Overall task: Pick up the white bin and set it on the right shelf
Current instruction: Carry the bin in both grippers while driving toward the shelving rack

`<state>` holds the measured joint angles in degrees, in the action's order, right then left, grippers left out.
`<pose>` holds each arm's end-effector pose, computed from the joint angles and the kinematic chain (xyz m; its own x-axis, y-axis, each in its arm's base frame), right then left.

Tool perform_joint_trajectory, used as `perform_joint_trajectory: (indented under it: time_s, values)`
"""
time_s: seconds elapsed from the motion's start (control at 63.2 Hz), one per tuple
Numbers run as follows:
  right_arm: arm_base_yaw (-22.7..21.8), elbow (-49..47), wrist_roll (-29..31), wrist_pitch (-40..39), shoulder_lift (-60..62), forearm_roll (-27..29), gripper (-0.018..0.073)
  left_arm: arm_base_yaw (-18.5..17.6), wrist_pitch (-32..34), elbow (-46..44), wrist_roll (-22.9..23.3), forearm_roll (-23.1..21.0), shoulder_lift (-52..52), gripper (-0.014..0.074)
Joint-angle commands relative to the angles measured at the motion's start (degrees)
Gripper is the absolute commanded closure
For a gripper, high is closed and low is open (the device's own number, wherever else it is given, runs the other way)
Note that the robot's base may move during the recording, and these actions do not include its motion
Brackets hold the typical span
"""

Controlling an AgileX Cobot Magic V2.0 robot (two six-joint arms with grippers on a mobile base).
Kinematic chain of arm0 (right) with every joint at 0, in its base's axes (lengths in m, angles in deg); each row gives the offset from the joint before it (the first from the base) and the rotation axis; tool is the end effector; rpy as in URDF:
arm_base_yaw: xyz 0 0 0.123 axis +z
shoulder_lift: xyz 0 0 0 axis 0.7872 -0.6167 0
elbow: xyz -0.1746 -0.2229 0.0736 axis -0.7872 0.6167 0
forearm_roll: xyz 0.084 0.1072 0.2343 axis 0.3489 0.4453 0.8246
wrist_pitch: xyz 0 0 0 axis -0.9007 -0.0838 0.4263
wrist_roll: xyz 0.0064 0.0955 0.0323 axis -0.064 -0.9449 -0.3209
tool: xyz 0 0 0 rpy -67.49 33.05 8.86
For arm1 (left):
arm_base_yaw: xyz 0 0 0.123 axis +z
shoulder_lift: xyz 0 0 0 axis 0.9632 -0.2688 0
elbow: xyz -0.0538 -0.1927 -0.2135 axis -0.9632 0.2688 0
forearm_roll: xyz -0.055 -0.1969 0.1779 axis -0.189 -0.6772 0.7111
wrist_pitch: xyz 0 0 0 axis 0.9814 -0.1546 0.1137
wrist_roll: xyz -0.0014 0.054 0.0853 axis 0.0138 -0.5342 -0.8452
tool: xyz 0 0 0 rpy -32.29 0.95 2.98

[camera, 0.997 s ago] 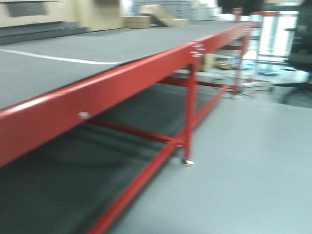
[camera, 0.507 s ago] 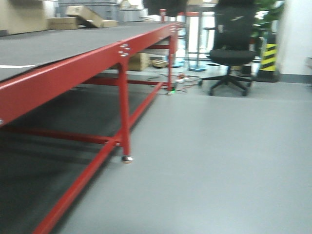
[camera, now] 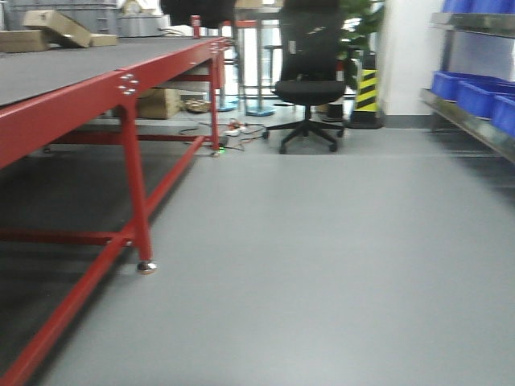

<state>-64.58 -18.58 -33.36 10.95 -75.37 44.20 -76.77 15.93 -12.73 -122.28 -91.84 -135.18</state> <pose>0.3373 0.0099 0.4332 -0.4628 0.5275 -0.7125 -0.5043 0.5043 0.7009 0.2990 -0.0991 0.4920 -0.4333 -0.2298 -0.8715 0.7656 0.4164 -0.4904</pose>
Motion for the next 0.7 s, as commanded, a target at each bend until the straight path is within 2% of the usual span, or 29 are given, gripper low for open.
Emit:
perform_joint_trajectory:
  time_s: [0.0,0.681]
  values:
    - [2.5,-1.8,0.5,11.7,2.9,5.6,0.0498,-3.0,-14.7,-2.0,-0.6,-8.5,2.2,0.0722]
    - [2.5,-1.8,0.5,11.7,2.9,5.6,0.0498,-3.0,-14.7,-2.0,-0.6,-8.5,2.2,0.0722]
